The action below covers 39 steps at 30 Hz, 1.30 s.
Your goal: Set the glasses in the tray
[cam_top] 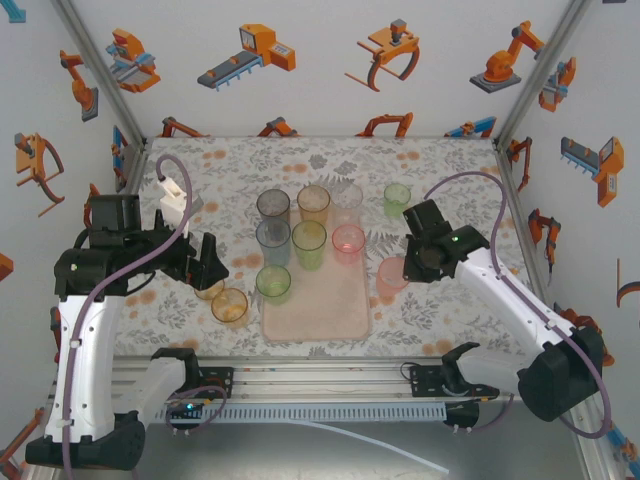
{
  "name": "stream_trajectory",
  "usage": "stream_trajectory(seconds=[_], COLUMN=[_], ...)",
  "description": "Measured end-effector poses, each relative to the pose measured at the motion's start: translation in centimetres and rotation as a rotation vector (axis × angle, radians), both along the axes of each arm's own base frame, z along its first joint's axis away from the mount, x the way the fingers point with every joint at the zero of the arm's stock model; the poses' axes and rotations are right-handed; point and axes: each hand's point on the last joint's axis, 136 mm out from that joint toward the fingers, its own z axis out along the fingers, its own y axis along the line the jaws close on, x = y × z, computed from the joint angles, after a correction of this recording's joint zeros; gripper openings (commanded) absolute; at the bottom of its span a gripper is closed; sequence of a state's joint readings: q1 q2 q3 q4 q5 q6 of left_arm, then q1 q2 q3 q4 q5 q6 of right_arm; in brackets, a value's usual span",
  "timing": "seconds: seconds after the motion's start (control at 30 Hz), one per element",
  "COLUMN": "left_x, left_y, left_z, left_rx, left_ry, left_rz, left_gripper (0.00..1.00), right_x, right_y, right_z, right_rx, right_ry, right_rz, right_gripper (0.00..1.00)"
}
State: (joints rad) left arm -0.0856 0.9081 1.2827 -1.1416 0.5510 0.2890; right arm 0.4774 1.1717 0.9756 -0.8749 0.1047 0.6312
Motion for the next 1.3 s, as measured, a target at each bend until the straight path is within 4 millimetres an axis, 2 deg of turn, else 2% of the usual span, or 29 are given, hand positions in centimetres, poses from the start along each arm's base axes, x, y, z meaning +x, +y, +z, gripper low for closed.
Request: stream_trajectory(seconds=[0.37, 0.6, 0.77, 1.1, 1.3], left_x=[-0.1, -0.1, -0.1, -0.1, -0.1], left_y=[-0.1, -0.2, -0.1, -0.1, -0.1], left_z=[0.1, 0.1, 0.1, 0.1, 0.1], left_rx=[-0.007, -0.008, -0.008, -0.009, -0.009], left_ry=[0.001, 0.001, 0.001, 0.0, -0.003], left_rz=[-0.006, -0.007, -0.007, -0.006, -0.006], left_gripper=[0.97, 0.97, 0.97, 0.97, 0.97], right_x=[0.1, -0.1, -0.3, -0.7, -0.7], right_y=[2.6, 5.9, 8.9, 14.7, 17.2], right_z=[2.5, 3.5, 3.1, 0.8, 0.0], right_rx=[0.02, 0.021, -0.001, -0.042, -0.057], right_ry=[-0.053, -0.073, -0.062, -0.033, -0.03], right_rz=[0.074, 0.148, 0.212, 0.312, 0.346], right_gripper=[0.0, 0.0, 0.0, 0.0, 0.0])
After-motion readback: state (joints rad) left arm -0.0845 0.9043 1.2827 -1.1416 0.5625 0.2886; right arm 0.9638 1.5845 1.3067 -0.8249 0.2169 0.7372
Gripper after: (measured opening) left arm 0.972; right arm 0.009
